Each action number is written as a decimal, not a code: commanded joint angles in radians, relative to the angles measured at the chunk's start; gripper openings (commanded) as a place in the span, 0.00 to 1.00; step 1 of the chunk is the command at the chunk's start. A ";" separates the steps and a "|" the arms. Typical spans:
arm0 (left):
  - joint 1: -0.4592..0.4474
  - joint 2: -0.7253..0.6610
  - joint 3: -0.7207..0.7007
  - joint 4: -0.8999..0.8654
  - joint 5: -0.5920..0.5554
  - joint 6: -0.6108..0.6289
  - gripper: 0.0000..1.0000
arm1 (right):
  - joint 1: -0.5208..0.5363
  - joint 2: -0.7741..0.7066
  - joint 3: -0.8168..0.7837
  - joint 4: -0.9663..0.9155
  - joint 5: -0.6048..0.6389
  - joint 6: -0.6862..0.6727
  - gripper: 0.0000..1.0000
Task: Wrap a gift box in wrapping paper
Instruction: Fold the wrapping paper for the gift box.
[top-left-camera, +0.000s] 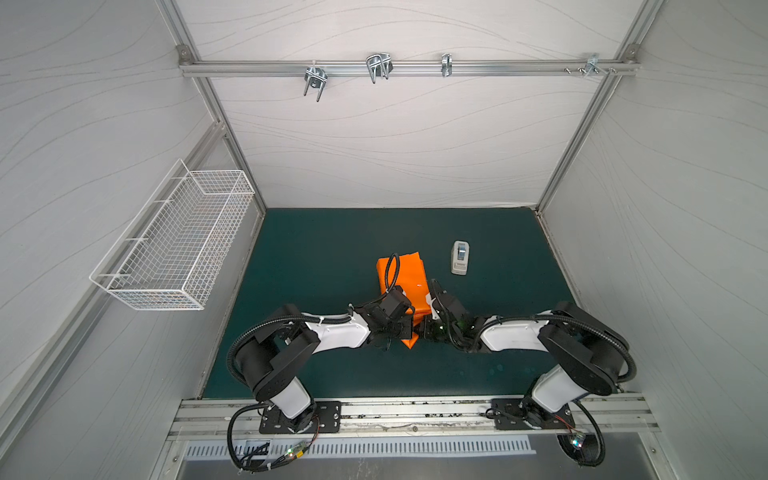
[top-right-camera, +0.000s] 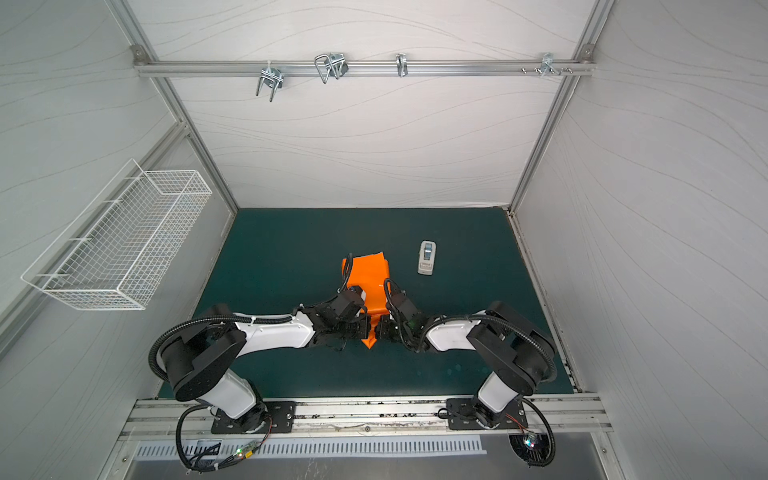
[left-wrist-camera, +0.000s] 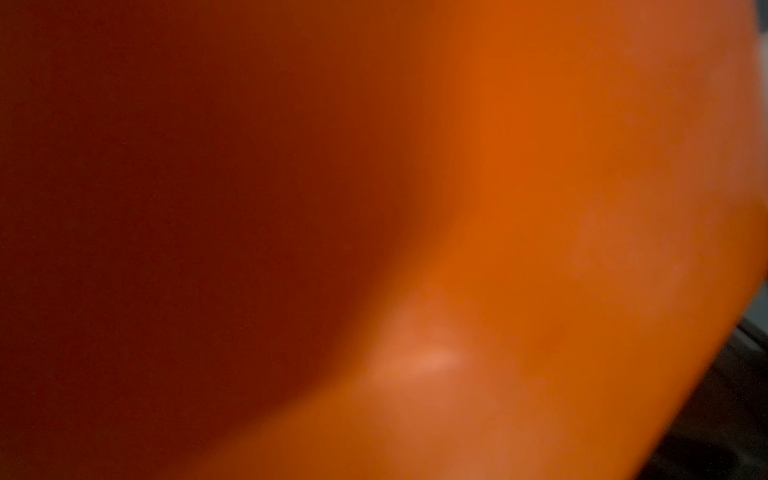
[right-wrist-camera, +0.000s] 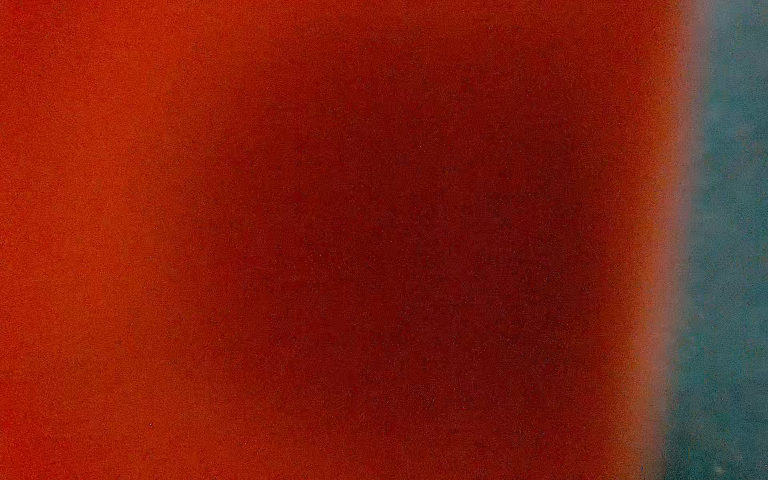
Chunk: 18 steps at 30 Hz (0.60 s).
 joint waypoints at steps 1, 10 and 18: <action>-0.004 0.017 0.042 0.010 -0.007 -0.006 0.03 | 0.006 -0.008 0.013 -0.045 -0.015 -0.043 0.02; -0.002 0.025 0.044 0.010 -0.004 -0.010 0.02 | 0.005 -0.196 -0.014 -0.164 0.099 -0.137 0.19; -0.004 0.022 0.059 -0.002 -0.003 -0.002 0.02 | -0.070 -0.336 0.029 -0.370 0.218 -0.292 0.57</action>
